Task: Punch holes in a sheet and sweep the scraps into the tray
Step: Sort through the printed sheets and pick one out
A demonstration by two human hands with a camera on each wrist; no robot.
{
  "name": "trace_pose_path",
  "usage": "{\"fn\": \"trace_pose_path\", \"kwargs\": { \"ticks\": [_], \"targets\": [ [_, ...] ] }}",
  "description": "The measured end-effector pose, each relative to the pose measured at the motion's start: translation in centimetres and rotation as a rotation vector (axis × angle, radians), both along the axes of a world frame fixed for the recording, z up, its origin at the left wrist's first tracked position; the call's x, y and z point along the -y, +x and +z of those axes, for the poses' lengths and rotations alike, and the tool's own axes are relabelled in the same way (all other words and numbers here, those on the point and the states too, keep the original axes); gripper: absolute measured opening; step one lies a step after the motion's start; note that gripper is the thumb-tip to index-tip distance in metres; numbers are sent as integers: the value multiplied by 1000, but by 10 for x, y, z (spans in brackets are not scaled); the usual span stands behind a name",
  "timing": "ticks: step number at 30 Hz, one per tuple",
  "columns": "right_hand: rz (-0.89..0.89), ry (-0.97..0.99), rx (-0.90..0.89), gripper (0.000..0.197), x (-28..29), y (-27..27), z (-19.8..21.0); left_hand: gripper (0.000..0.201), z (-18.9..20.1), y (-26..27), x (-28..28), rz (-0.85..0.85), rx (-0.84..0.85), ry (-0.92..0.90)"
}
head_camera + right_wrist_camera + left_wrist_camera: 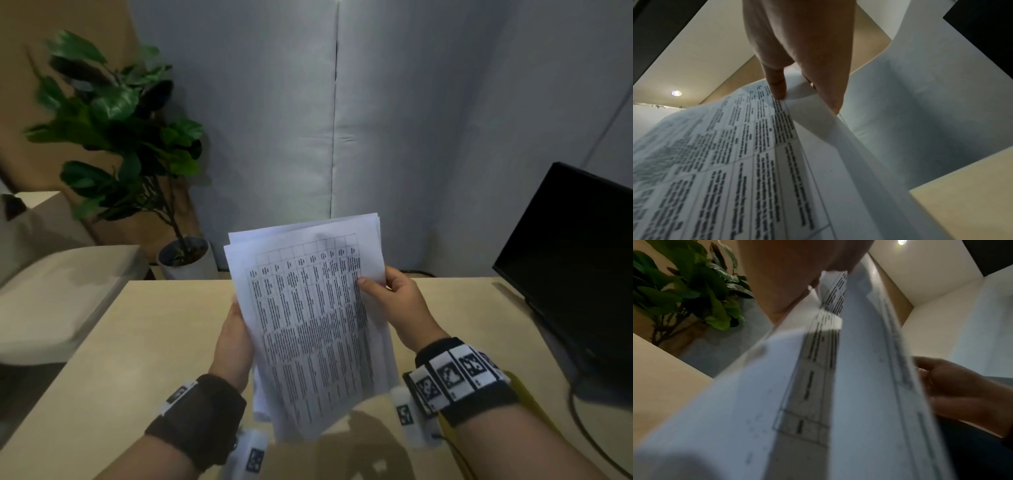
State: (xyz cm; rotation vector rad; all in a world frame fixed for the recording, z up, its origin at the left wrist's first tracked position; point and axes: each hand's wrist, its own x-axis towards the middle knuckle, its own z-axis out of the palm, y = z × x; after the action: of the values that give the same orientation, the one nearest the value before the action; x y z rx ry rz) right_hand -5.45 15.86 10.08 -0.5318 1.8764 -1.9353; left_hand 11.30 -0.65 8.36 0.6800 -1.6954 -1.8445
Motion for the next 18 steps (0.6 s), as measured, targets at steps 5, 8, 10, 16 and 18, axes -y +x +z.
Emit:
{"fn": "trace_pose_path", "kwargs": {
  "ticks": [5,8,10,16,18],
  "targets": [
    [-20,24,-94,27,3,1,-5,58,-9,0,6,-91,-78,9],
    [-68,13,-120,30,6,2,-12,28,-16,-3,8,-26,3,-171],
    [-84,12,-116,40,8,3,-17,25,-21,-5,7,22,36,-210],
    [-119,29,-78,24,10,11,-31,24,-32,-5,9,77,69,-169],
    [-106,34,-60,20,8,18,-38,21,-39,-3,9,76,98,-179]
  ]
}}
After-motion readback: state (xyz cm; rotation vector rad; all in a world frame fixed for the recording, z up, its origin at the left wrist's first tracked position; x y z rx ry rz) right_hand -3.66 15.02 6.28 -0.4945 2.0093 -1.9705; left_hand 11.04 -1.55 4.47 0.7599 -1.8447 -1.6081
